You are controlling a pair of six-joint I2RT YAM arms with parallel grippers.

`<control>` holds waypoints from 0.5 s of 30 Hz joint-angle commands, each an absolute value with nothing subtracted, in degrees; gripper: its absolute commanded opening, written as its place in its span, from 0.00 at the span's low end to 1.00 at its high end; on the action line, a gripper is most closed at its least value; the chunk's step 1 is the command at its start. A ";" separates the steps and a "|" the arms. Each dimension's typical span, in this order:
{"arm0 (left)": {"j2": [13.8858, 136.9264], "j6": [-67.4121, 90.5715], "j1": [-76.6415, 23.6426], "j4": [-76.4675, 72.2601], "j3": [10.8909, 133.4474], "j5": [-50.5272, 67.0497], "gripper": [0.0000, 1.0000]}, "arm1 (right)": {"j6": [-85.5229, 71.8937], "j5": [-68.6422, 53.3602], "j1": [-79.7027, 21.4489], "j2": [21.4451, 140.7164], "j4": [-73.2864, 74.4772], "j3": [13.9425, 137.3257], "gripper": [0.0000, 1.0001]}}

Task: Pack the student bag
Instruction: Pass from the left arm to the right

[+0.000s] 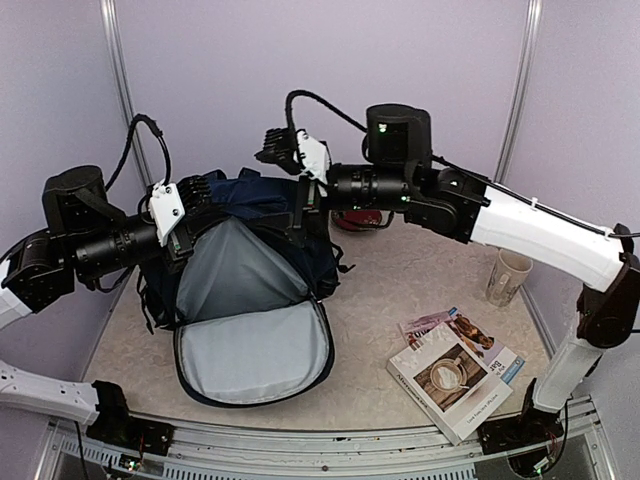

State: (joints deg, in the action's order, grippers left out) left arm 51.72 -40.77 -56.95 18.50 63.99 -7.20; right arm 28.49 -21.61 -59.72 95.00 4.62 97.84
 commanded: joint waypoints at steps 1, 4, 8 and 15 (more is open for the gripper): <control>49.38 -40.89 -57.35 8.17 63.73 -5.98 0.00 | 29.71 -15.41 -60.12 101.89 22.99 106.99 1.00; 49.21 -40.78 -57.47 7.52 62.95 -6.72 0.00 | 30.04 -17.27 -60.16 104.50 29.23 111.01 1.00; 49.31 -40.91 -57.48 6.56 62.30 -6.19 0.00 | 28.62 -17.06 -60.14 106.83 32.87 114.37 0.85; 49.21 -38.47 -57.48 3.94 61.98 -10.69 0.00 | 24.58 -15.58 -60.17 106.77 30.42 114.35 0.06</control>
State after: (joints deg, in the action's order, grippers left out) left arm 51.05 -40.73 -57.36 14.59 60.88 -7.11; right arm 27.75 -17.37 -60.16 105.56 28.05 113.97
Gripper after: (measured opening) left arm 0.037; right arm 0.254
